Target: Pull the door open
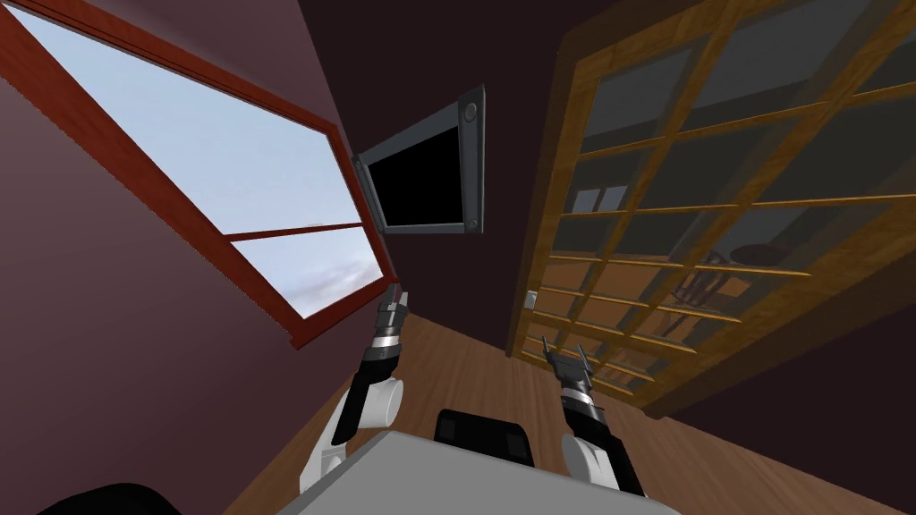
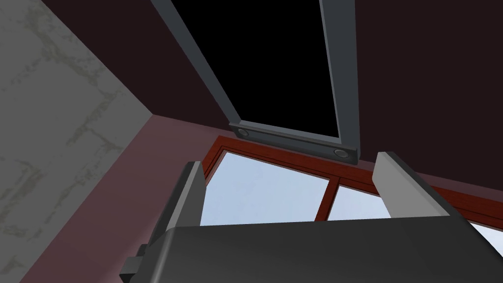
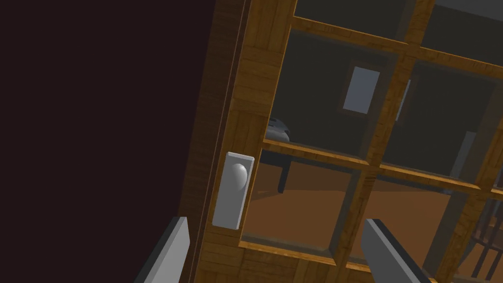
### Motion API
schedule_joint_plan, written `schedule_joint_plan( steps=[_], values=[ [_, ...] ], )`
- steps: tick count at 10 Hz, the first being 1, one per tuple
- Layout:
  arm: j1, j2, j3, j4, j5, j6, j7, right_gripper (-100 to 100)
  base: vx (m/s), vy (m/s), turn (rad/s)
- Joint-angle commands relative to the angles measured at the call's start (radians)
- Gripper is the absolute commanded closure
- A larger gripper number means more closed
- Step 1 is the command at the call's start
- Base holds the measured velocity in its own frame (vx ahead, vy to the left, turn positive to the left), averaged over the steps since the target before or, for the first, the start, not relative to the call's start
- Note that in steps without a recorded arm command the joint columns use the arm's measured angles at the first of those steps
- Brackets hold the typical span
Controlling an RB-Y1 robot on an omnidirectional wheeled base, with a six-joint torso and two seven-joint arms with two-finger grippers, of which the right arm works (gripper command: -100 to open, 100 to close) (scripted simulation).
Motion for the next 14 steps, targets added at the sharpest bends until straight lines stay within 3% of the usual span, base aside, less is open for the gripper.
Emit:
schedule_joint_plan(
  steps=[1,14],
  values=[
    [-0.007,-0.005,0.009,0.030,-0.019,-0.010,-0.029,-100,0.099,-0.009,0.064],
    [-0.067,-0.053,0.093,0.310,-0.202,-0.094,-0.294,-100,0.131,-0.021,0.076]
  ],
)
